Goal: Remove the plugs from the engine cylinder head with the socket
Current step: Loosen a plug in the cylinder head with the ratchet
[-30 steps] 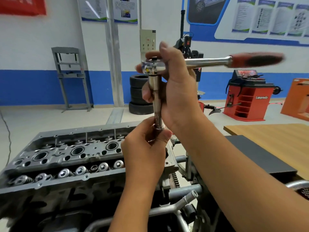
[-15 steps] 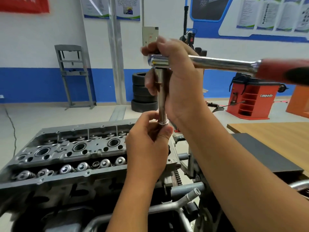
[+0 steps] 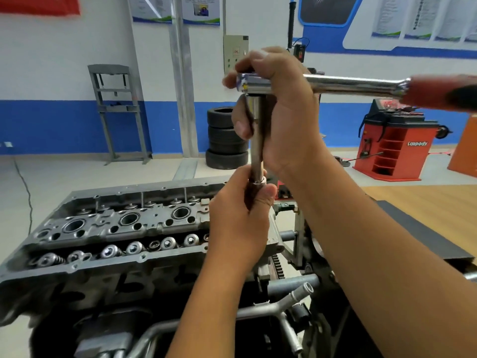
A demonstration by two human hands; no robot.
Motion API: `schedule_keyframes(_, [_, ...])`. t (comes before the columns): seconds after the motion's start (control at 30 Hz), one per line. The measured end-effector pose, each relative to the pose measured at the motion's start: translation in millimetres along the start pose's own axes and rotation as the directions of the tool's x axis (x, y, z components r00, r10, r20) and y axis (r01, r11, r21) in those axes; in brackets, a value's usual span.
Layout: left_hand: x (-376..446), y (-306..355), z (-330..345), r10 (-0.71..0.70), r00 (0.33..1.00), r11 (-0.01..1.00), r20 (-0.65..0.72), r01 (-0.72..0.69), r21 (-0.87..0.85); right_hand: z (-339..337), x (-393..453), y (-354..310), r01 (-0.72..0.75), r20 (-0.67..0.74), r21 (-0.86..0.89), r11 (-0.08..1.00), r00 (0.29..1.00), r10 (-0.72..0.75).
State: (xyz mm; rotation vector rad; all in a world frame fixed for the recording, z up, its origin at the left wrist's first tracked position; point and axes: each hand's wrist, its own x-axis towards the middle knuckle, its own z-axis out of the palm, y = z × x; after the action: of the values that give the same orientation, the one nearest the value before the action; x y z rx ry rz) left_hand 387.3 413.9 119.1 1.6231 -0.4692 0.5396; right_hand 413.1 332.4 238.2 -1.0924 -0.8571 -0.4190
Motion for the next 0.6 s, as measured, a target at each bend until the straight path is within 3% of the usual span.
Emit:
schedule_keyframes(0.1, [-0.3,1.0,-9.7,-0.004,0.986,0.995,0.166,0.021,-0.102,-3.3,3.1,-5.9,-0.226,0.143,0.229,0.947,0.97,0.197])
schedule_keyframes(0.2, [-2.0,3.3,-8.1,0.022,0.99,0.999,0.139,-0.016,-0.04,-4.3,4.0,-7.4,-0.345,0.199,0.386,0.856,0.937,0.288])
schedule_keyframes(0.27, [-3.4,3.5,-2.1,0.021,0.998,1.0,0.058,-0.021,0.004,-1.0,0.6,-4.5,-0.242,0.104,0.239,0.94,0.969,0.224])
schedule_keyframes(0.33, [-3.9,2.1,2.4,0.021,1.0,0.999,-0.008,-0.021,0.039,3.5,-5.6,-0.3,0.026,-0.046,-0.019,0.999,0.999,-0.027])
schedule_keyframes(0.4, [-3.8,2.2,4.6,0.054,0.998,0.996,-0.014,-0.052,0.077,2.8,-7.5,1.7,0.257,-0.117,-0.213,0.943,0.951,-0.285])
schedule_keyframes(0.43, [-3.8,2.0,4.6,0.07,0.998,0.993,0.0,-0.07,0.093,0.4,-5.7,1.1,0.288,-0.127,-0.255,0.923,0.936,-0.327])
schedule_keyframes(0.5, [-2.8,0.5,1.9,0.071,0.996,0.995,0.047,-0.075,0.072,-4.2,0.0,-2.5,0.181,-0.102,-0.186,0.966,0.974,-0.202])
schedule_keyframes(0.57, [-1.6,0.0,-3.7,0.032,0.994,0.999,0.107,-0.032,-0.003,-5.9,3.5,-7.0,-0.087,0.012,0.061,0.994,0.996,0.086])
schedule_keyframes(0.6, [-0.8,-0.4,-6.2,0.015,0.992,0.999,0.125,-0.011,-0.03,-6.9,5.1,-7.8,-0.215,0.098,0.208,0.954,0.975,0.198])
